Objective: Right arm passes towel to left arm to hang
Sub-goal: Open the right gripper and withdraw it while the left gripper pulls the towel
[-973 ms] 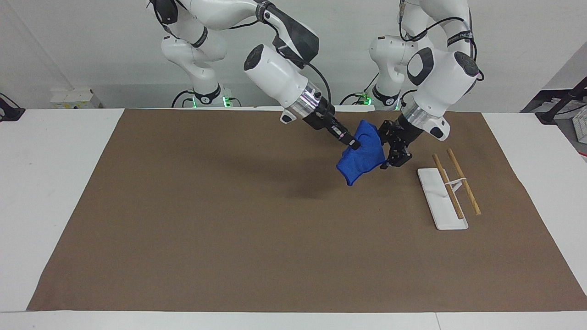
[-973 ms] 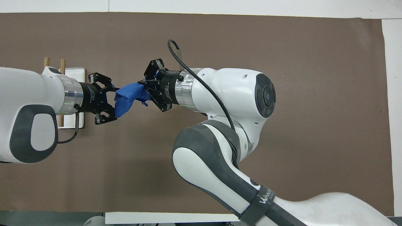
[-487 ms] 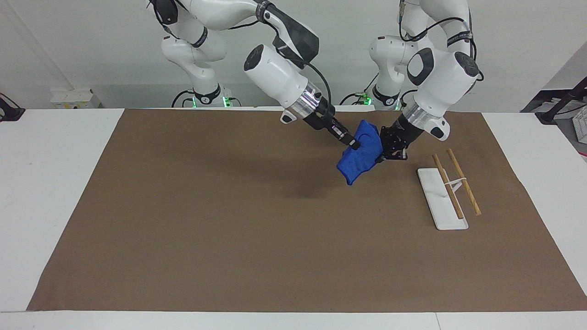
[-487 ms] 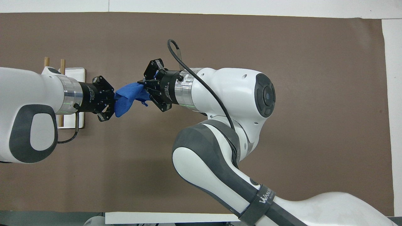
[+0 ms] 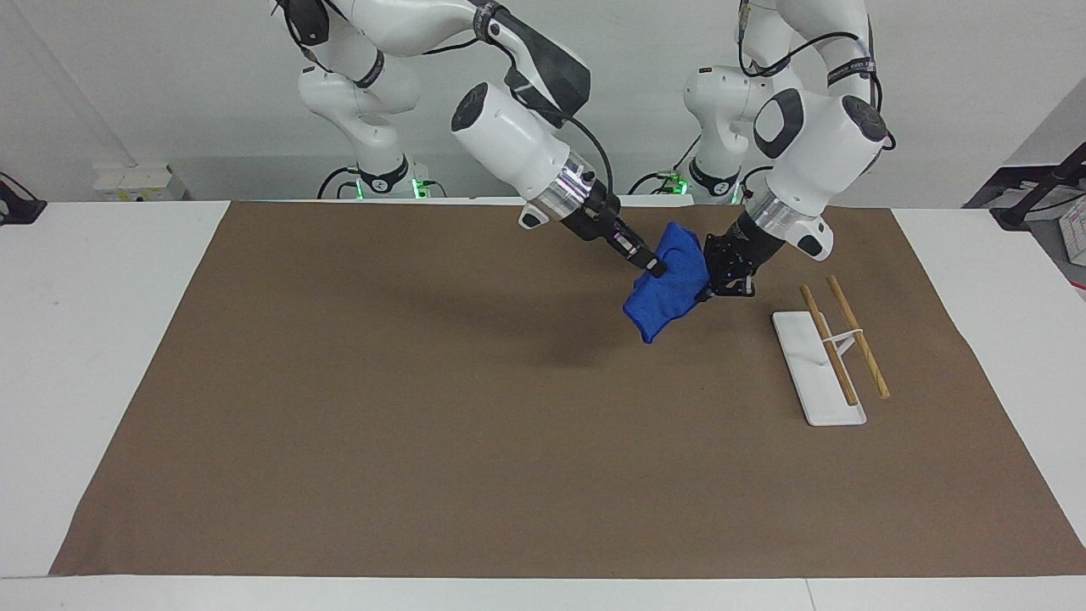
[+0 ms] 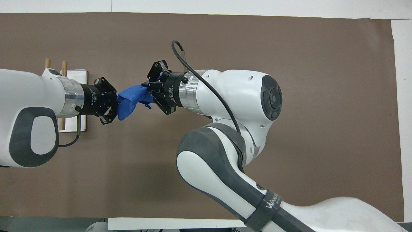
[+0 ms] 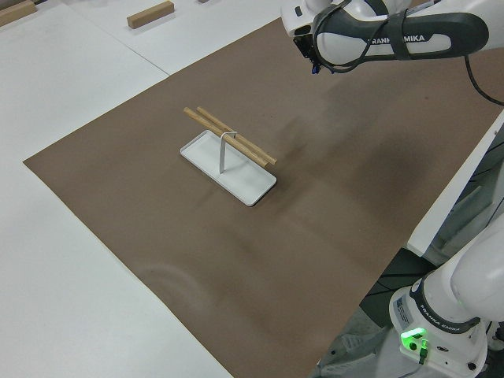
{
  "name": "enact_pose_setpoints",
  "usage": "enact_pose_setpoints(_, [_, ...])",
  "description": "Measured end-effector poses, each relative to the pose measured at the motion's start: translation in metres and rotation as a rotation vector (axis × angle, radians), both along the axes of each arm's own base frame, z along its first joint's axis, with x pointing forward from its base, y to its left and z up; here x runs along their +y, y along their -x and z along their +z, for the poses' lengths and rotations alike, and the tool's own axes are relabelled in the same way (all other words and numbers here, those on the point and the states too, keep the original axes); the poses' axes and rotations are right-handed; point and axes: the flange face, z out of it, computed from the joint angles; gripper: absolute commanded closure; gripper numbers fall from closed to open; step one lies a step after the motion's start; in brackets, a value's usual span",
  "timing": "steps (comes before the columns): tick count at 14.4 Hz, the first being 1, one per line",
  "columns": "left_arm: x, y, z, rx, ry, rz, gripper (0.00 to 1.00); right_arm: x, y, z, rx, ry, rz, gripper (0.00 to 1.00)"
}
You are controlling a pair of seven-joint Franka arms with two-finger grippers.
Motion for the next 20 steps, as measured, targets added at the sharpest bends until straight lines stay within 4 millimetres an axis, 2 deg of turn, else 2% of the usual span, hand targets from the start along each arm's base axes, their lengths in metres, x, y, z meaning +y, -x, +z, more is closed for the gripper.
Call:
enact_pose_setpoints(1, [0.0,0.0,0.0,0.0,0.0,0.0,1.0,0.0,0.0,0.0,0.001,0.0,0.0,0.01])
enact_pose_setpoints(6, [0.001,-0.003,0.002,-0.025,0.003,0.011,1.0,0.0,0.0,-0.001,-0.007,0.003,0.008,0.0])
enact_pose_setpoints(8, [0.005,-0.008,0.005,-0.06,0.008,0.03,1.0,-0.001,0.0,-0.003,-0.073,0.03,0.065,0.0])
enact_pose_setpoints(9, [0.008,-0.012,0.006,-0.078,0.01,0.039,1.0,-0.004,-0.001,-0.008,-0.133,0.062,0.12,0.0])
enact_pose_setpoints(11, [0.019,-0.019,0.008,-0.135,-0.001,-0.025,1.0,-0.021,-0.003,-0.032,-0.264,0.162,0.253,0.0])
enact_pose_setpoints(14, [0.044,-0.028,0.008,-0.237,-0.042,-0.237,1.0,-0.078,-0.015,-0.071,-0.425,0.34,0.451,0.0])
enact_pose_setpoints(16, [0.065,-0.034,0.009,-0.27,-0.059,-0.28,1.0,-0.131,-0.03,-0.08,-0.489,0.429,0.624,0.0])
enact_pose_setpoints(18, [0.087,-0.04,0.011,-0.291,-0.072,-0.272,1.0,-0.201,-0.043,-0.082,-0.52,0.481,0.826,0.0])
enact_pose_setpoints(20, [0.114,-0.051,0.018,-0.333,-0.092,-0.274,1.0,-0.282,-0.048,-0.081,-0.483,0.539,1.02,0.0])
